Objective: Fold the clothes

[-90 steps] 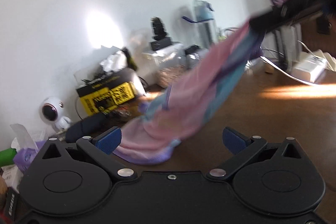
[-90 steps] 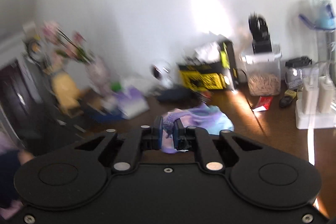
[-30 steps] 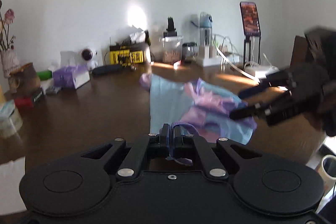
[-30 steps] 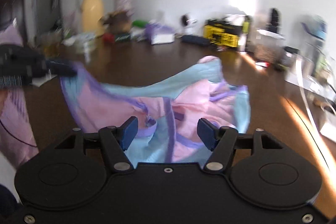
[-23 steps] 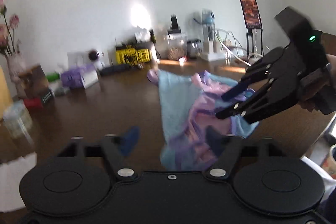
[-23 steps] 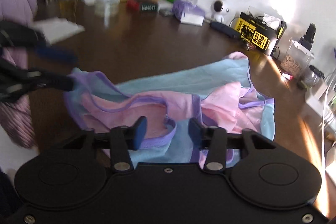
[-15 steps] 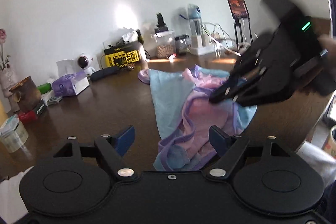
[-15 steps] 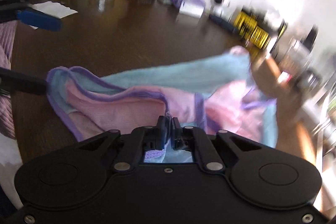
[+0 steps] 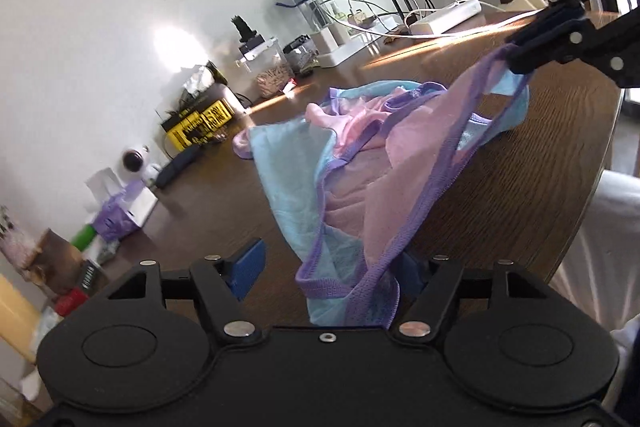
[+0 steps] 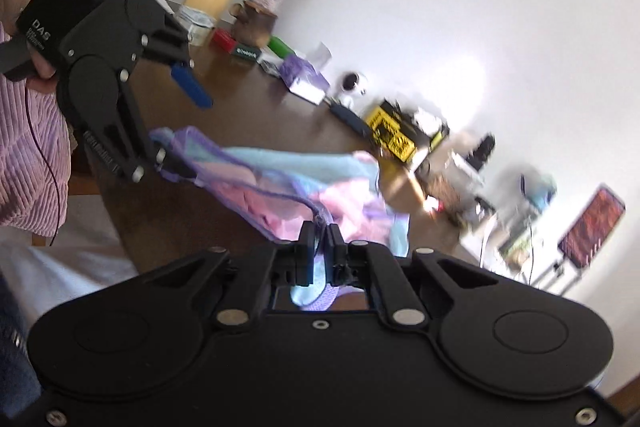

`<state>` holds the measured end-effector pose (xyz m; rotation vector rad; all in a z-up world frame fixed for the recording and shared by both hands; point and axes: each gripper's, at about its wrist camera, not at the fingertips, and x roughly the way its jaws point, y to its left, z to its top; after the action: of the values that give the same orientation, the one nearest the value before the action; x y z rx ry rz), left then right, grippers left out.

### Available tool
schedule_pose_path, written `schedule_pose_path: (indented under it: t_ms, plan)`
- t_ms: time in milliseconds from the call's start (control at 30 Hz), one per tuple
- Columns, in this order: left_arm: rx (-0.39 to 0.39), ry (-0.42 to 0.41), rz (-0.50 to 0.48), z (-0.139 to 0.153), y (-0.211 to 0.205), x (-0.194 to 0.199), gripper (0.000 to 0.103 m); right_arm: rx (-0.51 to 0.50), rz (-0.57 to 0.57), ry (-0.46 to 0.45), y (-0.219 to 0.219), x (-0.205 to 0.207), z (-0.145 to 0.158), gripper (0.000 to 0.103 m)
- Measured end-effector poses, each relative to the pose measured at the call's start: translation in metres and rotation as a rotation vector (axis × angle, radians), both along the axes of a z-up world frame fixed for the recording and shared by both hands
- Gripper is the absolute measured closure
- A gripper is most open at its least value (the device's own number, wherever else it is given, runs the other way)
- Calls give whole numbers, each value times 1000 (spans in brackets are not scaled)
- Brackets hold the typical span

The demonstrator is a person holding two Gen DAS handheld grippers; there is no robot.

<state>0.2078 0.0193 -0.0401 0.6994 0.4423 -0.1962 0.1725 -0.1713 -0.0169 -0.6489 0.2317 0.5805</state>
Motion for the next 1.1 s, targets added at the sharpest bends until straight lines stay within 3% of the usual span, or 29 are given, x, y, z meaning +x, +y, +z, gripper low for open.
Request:
schedule_pose_path:
  t_ms: [167, 333, 367, 400, 433, 467, 633, 767, 867, 967, 1100]
  plan:
    - [230, -201, 63, -20, -20, -10, 34, 42, -55, 17, -8, -5, -2, 96]
    - [308, -193, -38, -30, -37, -12, 36, 33, -37, 5, -12, -13, -4, 96]
    - [299, -171, -42, -31, -38, -12, 39, 30, -37, 0, -11, -14, -5, 96]
    - [285, -143, -43, -31, -38, -10, 53, 30, -37, -1, -11, -14, -5, 96]
    - [259, -110, -31, -28, -36, -8, 82, 32, -41, 3, -10, -14, -6, 96]
    - [220, -87, -8, -24, -33, -4, 89, 32, -46, 7, -10, -13, -7, 96]
    - [-5, -30, 76, 11, -19, 8, 91, -13, -103, 38, -10, -4, -16, 95]
    - [-139, 35, 93, 34, -7, 20, 94, -34, -92, 43, 1, -3, -19, 70]
    - [-108, -14, 98, 43, -14, 18, 94, -15, -74, 67, 9, -3, -18, 40]
    - [-109, -40, 91, 53, -19, 15, 94, 26, -60, 119, 27, 4, -14, 38]
    - [-101, -76, 93, 58, -27, 13, 94, 0, -127, 100, 55, 23, -25, 38]
